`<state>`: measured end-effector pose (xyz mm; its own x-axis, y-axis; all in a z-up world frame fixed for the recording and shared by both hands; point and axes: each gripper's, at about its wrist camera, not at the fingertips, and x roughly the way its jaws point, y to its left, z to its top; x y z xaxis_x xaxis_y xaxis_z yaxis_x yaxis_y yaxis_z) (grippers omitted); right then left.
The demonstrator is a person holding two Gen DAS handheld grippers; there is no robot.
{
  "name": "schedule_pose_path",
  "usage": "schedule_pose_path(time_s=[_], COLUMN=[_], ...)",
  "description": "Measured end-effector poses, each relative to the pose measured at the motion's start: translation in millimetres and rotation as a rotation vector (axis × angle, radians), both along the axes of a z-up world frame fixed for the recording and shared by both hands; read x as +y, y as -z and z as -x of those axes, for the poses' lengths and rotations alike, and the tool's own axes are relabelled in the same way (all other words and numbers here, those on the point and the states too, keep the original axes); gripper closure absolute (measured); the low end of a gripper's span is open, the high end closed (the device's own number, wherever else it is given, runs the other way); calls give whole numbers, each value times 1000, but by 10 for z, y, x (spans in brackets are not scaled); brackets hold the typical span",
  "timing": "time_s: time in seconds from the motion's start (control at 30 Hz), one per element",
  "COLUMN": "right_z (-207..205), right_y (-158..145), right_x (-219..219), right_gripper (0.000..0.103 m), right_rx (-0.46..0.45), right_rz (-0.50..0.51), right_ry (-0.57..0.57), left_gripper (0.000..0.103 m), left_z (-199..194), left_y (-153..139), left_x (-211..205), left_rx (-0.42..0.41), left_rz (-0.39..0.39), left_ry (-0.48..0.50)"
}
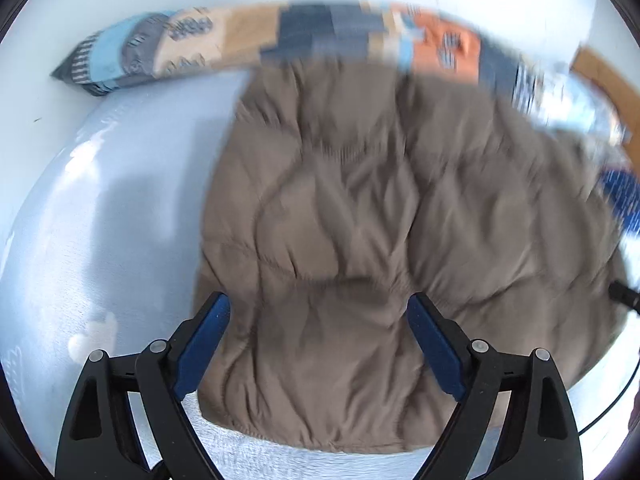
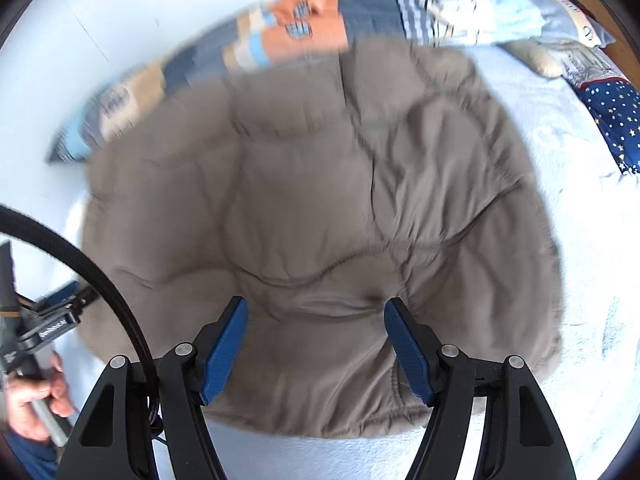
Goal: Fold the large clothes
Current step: 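Lift the jacket hem with both tools and fold it over the body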
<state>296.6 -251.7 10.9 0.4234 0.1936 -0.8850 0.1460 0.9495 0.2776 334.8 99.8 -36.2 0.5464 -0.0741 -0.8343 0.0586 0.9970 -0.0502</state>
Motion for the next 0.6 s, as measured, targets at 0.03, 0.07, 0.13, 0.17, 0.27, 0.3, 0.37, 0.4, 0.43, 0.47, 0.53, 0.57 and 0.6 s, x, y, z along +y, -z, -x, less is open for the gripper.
schedule_pose_path(time_s=[0.03, 0.07, 0.13, 0.17, 0.27, 0.3, 0.37, 0.4, 0.43, 0.47, 0.53, 0.57, 0.6], right_z=[44, 76, 120, 128, 120, 93, 64, 52, 39, 28, 1, -11, -48], right_y=[-105, -175, -248, -238, -62, 27, 201, 253, 292, 319, 367, 391, 406], right_x=[-66, -132, -291, -387, -649, -731, -831, -836, -850, -842, -807, -788, -774], right_gripper=[28, 28, 28, 29, 45, 50, 57, 57, 57, 57, 57, 56, 55], right_rx=[-35, -63, -99, -103, -73, -45, -2, 11, 22, 29, 43, 49, 56], right_rz=[-11, -14, 16, 37, 41, 16, -21, -27, -27, -23, -4, 5, 13], right_ry=[17, 39, 108, 149, 253, 271, 292, 288, 280, 274, 264, 253, 241], left_gripper=[13, 13, 13, 13, 13, 13, 13, 12, 12, 10, 9, 8, 8], left_z=[13, 33, 22, 0, -112, -136, -204, -234, -285, -333, -411, -420, -419], left_y=[-101, -176, -244, -244, -89, -43, 116, 194, 268, 325, 396, 408, 409], left_x=[29, 17, -68, -126, -327, -393, -492, -528, -555, -575, -577, -583, -589], left_rx=[-32, -57, -85, -91, -59, -44, 6, 27, 45, 59, 75, 80, 83], left_rz=[41, 83, 147, 160, 142, 138, 130, 113, 99, 89, 74, 73, 76], left_ry=[-8, -7, 10, 22, 42, 45, 50, 44, 43, 47, 55, 57, 57])
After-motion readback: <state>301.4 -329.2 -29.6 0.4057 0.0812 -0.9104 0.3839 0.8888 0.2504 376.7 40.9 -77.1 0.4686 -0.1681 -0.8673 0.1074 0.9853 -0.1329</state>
